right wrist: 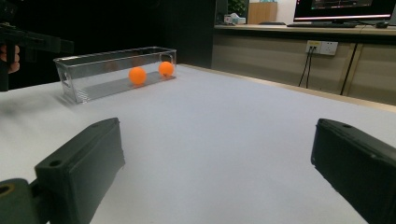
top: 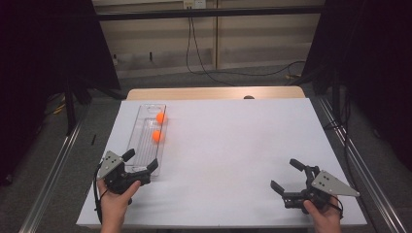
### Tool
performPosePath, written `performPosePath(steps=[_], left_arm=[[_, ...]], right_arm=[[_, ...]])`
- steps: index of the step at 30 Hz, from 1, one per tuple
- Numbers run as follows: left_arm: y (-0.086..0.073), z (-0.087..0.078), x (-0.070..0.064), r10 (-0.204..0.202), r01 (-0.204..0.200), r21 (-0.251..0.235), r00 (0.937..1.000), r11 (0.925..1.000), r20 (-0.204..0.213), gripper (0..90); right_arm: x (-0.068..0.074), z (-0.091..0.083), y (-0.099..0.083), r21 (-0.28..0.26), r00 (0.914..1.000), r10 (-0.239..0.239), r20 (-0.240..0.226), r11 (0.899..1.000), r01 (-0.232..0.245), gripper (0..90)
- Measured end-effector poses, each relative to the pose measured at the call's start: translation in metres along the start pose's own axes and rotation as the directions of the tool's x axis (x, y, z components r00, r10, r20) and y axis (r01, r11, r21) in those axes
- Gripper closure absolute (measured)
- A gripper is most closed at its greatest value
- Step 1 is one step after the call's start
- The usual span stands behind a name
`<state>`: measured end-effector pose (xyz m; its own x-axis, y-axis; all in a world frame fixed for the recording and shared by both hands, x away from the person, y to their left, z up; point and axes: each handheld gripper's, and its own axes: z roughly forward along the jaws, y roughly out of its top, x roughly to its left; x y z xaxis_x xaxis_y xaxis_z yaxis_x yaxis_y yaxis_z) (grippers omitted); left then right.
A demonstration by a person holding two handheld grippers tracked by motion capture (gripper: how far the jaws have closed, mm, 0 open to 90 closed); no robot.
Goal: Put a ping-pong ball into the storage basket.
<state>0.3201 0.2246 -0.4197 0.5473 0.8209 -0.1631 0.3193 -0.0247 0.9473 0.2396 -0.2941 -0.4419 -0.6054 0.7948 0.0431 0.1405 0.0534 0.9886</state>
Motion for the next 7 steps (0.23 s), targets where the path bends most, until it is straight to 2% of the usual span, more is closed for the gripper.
performPosePath(steps=[7], left_arm=[[-0.0016, -0.0001, -0.0007, 0.006, -0.006, -0.004, 1.0, 1.0, 0.005, 3.6]], right_arm=[[0.0001, 0.0003, -0.0001, 0.002, 1.0, -0.004, -0.002, 1.0, 0.004, 2.2]])
